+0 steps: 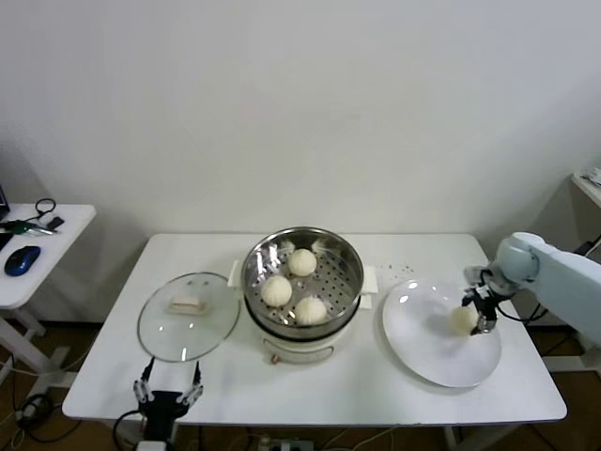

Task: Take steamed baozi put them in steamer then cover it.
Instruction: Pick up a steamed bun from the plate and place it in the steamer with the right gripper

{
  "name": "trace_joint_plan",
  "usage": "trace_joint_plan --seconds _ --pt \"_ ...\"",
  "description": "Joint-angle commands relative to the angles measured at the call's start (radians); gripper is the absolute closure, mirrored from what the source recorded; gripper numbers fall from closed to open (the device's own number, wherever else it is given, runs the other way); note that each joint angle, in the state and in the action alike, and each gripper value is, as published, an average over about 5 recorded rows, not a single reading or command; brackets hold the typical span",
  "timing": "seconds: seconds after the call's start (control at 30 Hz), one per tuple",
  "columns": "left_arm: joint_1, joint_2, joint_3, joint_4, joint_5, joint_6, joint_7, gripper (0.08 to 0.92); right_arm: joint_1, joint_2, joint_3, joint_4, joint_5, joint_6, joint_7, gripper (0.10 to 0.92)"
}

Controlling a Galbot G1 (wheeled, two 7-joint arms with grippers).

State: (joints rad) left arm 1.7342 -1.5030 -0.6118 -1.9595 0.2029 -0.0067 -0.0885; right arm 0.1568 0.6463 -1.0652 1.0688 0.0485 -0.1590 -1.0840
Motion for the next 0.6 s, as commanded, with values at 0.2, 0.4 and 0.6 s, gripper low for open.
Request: trace_joint_plan --seconds 0.2,0.4,0.6 --pt "0.0 0.007 0.029 -0.006 0.004 0.002 0.007 0.177 0.614 0.182 -0.465 0.038 0.511 -0.076 0.024 0.321" --pt "0.0 0.013 0.059 -0.011 0.004 -0.002 0.014 0.177 0.711 0.315 -0.534 0.053 0.632 -0.105 0.039 0.318" --pt "0.01 0.018 0.076 -0.019 0.007 -0.005 0.02 0.177 0.733 0.431 -0.566 0.099 0.817 -0.157 0.088 0.313"
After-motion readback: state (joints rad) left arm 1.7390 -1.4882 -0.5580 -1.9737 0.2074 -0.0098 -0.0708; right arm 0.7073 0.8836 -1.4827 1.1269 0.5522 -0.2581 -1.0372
